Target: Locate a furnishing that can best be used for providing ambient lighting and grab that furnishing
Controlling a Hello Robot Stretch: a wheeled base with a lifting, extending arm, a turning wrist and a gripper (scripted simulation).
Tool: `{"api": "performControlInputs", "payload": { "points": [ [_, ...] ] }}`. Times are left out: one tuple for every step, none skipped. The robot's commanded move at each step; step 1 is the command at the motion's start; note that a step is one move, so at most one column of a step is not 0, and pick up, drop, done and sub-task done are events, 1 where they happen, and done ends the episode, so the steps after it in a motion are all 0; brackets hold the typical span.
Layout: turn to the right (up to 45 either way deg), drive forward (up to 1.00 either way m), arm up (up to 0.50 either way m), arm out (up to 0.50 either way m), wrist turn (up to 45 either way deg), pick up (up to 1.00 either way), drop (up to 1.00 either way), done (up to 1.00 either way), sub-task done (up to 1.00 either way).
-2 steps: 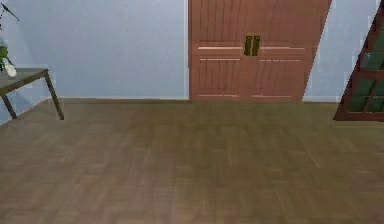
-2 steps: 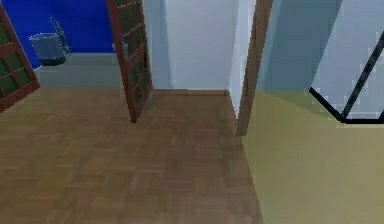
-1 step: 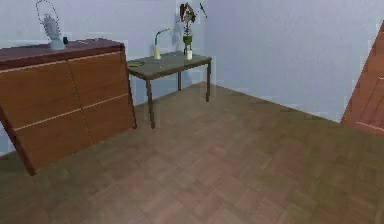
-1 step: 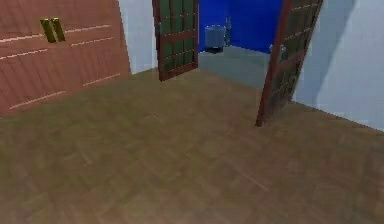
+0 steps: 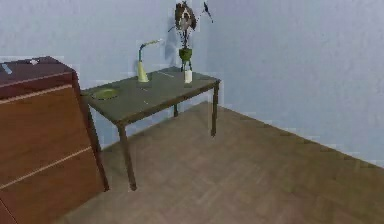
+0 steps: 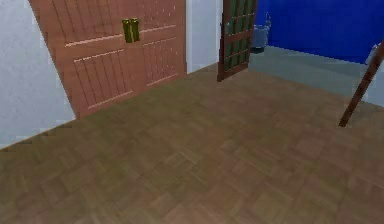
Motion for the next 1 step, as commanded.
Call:
{"api": "performControlInputs", "payload": {
  "points": [
    [0.0, 1.00, 0.00, 0.00, 0.0, 0.00, 0.00, 0.00, 0.00]
  ]
}}
